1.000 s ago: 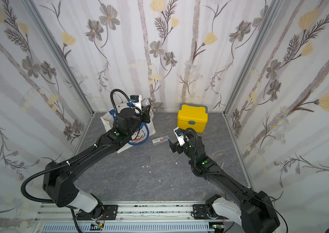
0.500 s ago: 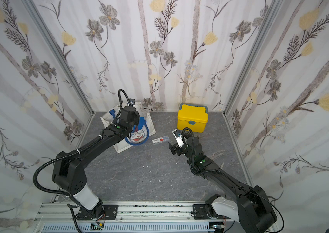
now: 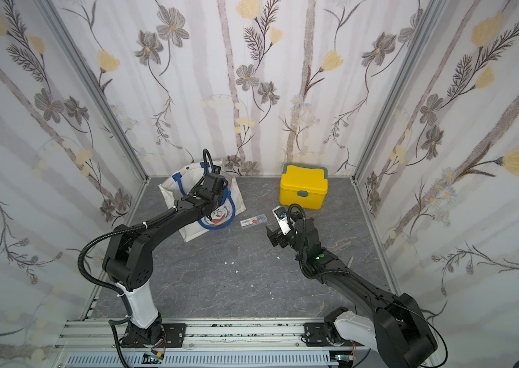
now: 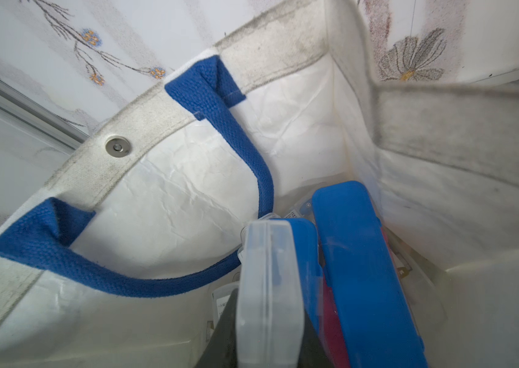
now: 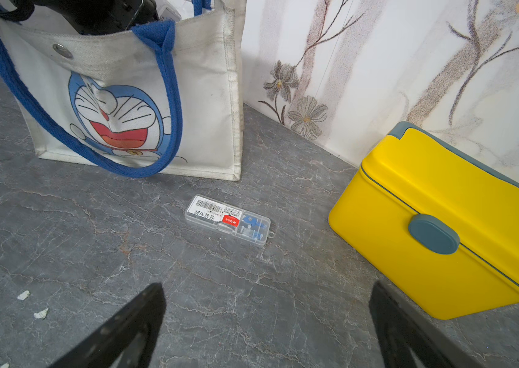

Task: Put the compass set into the canvas bag
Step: Place the compass set in the canvas bag.

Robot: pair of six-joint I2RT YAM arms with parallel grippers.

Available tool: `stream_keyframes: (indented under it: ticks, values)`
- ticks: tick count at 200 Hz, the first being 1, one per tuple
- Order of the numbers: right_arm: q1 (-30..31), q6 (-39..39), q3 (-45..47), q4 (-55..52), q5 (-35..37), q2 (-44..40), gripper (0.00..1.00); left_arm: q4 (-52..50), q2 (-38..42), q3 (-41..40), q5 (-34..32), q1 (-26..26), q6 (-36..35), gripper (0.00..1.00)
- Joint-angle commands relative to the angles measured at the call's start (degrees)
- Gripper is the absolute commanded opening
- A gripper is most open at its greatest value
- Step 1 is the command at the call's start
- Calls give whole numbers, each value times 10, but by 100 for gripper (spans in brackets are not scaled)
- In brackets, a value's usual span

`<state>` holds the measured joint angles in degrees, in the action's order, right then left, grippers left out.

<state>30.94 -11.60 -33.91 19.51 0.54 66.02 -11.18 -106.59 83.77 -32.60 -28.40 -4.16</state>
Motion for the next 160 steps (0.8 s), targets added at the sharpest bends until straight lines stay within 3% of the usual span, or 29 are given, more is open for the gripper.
stream_keyframes:
  ticks: [1,46,91,107,146,160]
  values:
    - [0,1,1,28,1,0,99,-1,0,5,3,0,13,27]
    - [0,-1,-2,32,2,7,100,1,24,5,3,0,15,40]
    - [0,-17,-24,14,-2,25,100,34,99,-34,4,-2,32,43]
    - [0,-28,-41,1,-4,41,100,67,145,-71,28,-3,49,52]
    - [0,-44,-97,-46,-41,105,100,183,278,-210,213,-4,95,99]
    - [0,-48,-124,-56,-56,135,100,238,320,-261,283,-4,122,100]
